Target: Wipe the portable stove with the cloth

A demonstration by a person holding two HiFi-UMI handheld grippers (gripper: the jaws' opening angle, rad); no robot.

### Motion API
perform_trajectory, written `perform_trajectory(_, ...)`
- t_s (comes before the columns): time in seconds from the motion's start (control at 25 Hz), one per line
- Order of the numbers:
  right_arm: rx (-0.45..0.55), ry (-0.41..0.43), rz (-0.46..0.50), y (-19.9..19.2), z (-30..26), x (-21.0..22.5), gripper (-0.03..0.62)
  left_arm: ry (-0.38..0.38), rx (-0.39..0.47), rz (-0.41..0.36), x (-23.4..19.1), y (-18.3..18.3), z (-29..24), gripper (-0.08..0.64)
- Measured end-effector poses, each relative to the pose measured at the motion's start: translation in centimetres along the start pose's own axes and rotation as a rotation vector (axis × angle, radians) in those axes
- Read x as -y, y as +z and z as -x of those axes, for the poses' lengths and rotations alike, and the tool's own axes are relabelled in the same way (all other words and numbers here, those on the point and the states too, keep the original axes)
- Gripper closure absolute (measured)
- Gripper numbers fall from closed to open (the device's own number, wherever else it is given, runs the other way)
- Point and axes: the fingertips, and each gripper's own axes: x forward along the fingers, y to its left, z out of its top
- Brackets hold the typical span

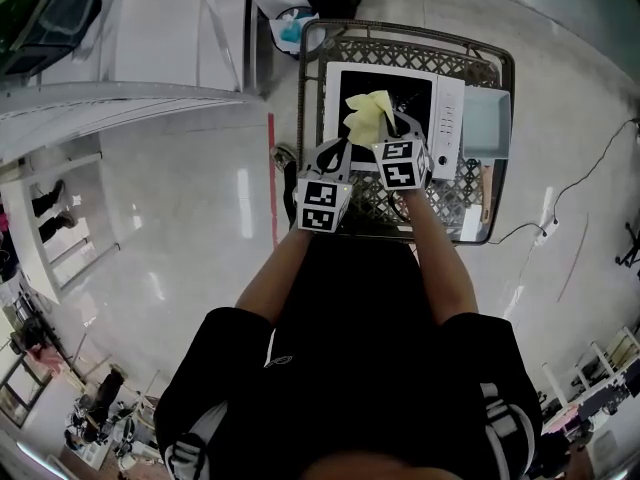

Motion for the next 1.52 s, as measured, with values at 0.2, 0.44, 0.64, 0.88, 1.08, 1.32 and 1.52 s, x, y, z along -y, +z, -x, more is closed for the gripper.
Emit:
perform_trajectory(0.2,-0.002,-0.03,-0.049,-1.4,0.7,2.9,0.58,-0.011,-0.006,-0.002,1.4,-0.2,-0.8,0.538)
perform_trajectory(0.44,-0.008,-0.064,-0.103,-3.3,1.9,5.8,0.58,-0.025,-0.012,-0.017,3.2,-0.2,-1.7,0.538)
perform_trajectory(0.64,-0.002,-0.091,-0.121,-4.5,2.5,7.8,0.58,-0.042,-0.014,-0.027,4.7,-0.3,-2.6,0.538)
perform_trajectory(0.88,-0.018,-0.126,-0.171,-6.3,3.4,10.5,0.58,-0.058,-0.012,-0.034,6.4,-0.4,-3.5,0.538)
perform_trajectory(1.08,-0.035,-0.149,-0.201,-7.6,3.7,12.5,0.58,-0.069,-0.019,-0.035,7.4,-0.6,-3.9,0.538)
perform_trajectory(1.32,-0.048,-0.194,-0.222,-9.0,4.4,14.9,0.58,-0.074,-0.02,-0.041,8.0,-0.7,-4.1,0.538)
perform_trajectory(1.52,-0.083,-0.254,-0.229,-10.1,5.2,16.8,0.58,-0.069,-0.021,-0.04,8.0,-0.7,-4.0,0.538)
